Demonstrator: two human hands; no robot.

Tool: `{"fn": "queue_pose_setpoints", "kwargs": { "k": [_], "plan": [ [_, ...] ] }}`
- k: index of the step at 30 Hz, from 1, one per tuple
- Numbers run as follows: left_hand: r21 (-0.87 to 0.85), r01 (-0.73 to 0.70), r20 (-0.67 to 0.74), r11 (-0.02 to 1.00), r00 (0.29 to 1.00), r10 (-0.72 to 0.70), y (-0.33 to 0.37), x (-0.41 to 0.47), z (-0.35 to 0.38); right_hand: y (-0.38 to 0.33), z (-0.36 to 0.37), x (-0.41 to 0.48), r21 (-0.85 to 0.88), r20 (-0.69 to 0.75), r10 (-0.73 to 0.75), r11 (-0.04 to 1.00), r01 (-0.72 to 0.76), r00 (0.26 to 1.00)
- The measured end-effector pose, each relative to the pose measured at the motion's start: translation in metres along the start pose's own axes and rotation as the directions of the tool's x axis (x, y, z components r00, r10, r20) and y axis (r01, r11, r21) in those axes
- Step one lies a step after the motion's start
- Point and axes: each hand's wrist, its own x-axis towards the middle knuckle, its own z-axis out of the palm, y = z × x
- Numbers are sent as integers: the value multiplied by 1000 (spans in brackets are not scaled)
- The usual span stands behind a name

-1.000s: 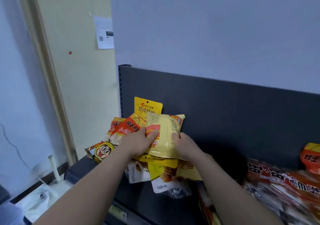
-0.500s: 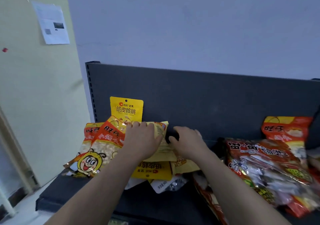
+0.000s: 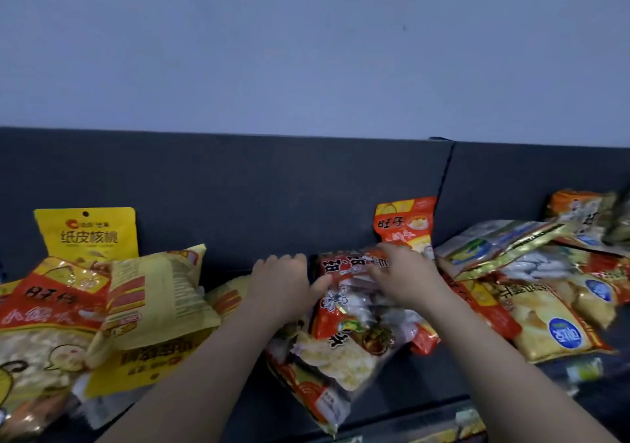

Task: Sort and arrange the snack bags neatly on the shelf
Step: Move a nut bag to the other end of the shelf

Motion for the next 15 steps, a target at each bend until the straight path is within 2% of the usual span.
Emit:
{"fn": "queue_pose_setpoints", "kwargs": {
  "k": [6, 9, 12, 15],
  "plan": [
    [-37, 59, 274, 998, 961, -47, 40, 31, 29, 66, -4, 7, -42, 109, 107, 994, -103, 988],
    [-193, 131, 372, 972, 927, -51, 48, 40, 39, 84, 3, 9, 55, 222, 112, 990, -127, 968],
    [-337, 181, 367, 924, 929, -48, 52, 43, 46, 96, 16, 11, 168, 297, 75, 977, -129, 952],
    [-384, 180, 296, 906, 953, -63, 60, 41, 50, 101, 27, 11, 256, 282, 29, 961, -105, 959]
  ]
}}
